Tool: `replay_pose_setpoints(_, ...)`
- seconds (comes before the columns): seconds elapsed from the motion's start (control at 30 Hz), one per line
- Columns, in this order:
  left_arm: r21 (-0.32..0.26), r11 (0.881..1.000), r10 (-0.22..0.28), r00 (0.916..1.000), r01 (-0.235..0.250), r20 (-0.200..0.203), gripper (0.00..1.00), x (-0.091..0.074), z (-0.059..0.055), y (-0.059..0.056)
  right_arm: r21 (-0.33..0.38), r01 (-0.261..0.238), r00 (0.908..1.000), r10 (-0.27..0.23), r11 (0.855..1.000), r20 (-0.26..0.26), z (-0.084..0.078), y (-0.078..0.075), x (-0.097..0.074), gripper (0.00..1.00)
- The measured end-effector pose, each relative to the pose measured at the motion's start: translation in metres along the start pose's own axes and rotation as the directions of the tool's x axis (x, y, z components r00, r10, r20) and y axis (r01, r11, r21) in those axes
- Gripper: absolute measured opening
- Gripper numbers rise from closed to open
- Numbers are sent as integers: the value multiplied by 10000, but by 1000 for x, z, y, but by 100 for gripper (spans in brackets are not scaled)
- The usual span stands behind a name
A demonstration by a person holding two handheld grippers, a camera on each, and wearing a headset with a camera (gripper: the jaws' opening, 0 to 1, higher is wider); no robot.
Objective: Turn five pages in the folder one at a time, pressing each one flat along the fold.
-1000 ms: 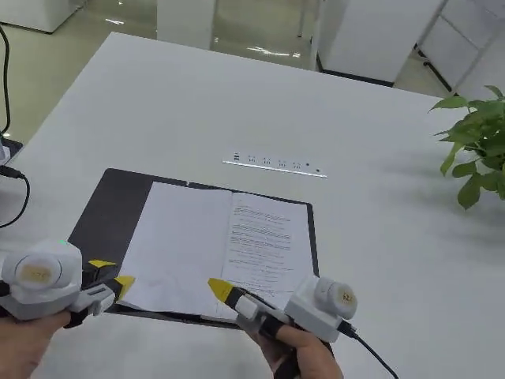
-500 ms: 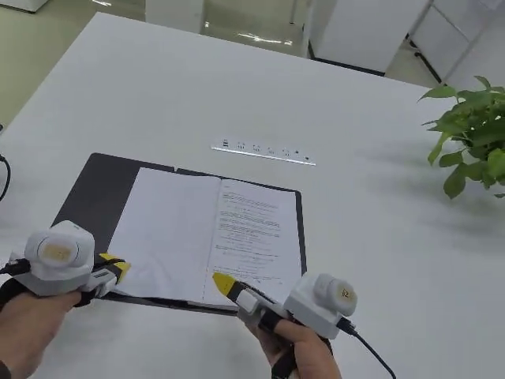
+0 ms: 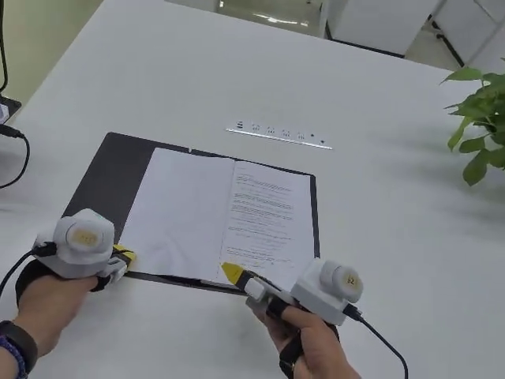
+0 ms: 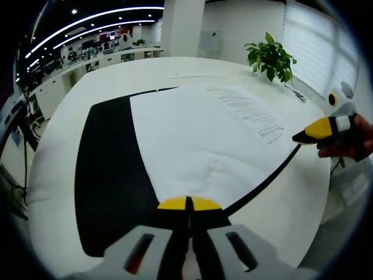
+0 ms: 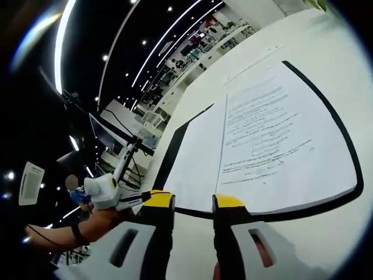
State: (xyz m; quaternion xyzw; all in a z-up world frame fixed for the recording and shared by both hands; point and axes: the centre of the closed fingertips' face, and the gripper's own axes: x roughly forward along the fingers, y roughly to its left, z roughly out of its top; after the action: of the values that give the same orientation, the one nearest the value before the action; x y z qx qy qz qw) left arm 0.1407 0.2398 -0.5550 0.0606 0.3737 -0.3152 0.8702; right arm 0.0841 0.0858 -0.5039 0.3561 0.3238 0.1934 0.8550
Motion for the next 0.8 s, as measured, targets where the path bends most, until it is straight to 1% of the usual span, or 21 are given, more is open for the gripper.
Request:
replay_pose_setpoints(0.1, 69, 10000, 31, 10000, -31, 58, 0, -2, 0, -3, 0, -27, 10000, 27, 10000, -26, 0, 0, 1, 24)
replay_pose_setpoints(0.17, -67, 9999, 109, 9999, -109, 62, 0, -4, 1, -4, -36, -26, 10000, 26, 10000, 0, 2, 0, 2, 23)
replay_pose_setpoints(0.27, 126, 9996, 269, 9996, -268, -85, 0, -5, 1, -7, -16, 34, 10000, -34, 10000, 43, 3, -6, 6, 21)
replay_pose_setpoints(0.33, 145, 9994, 312, 9994, -310, -132, 0, -5, 1, -7, -3, 65, 10000, -65, 10000, -7, 3, -7, 8, 21)
replay_pose_setpoints(0.4, 160, 9995, 286, 9995, -284, -155, 0, -6, 1, -6, -9, 96, 9999, -96, 10000, -44, 4, -9, 10, 20)
replay_pose_setpoints(0.5, 31, 9999, 146, 9997, -146, -184, 0, -6, 1, -6, -57, 97, 9999, -97, 9999, -65, 7, -12, 15, 19)
replay_pose_setpoints(0.57, 5, 9999, 129, 9997, -129, -218, 0, -6, 1, -6, -110, 82, 9999, -83, 9999, -99, 10, -14, 20, 19)
replay_pose_setpoints(0.63, 147, 9998, 153, 9995, -148, -286, 0, -6, 1, -6, -159, 44, 9999, -46, 9999, -104, 15, -14, 26, 18)
replay_pose_setpoints(0.7, 171, 9997, 176, 9993, -170, -324, 0, -5, 1, -6, -240, 10, 9999, -13, 9997, -117, 22, -14, 31, 18)
replay_pose_setpoints(0.8, 52, 9997, 226, 9993, -225, -311, 0, -5, 1, -5, -391, -49, 9998, 41, 9992, -193, 30, -16, 40, 17)
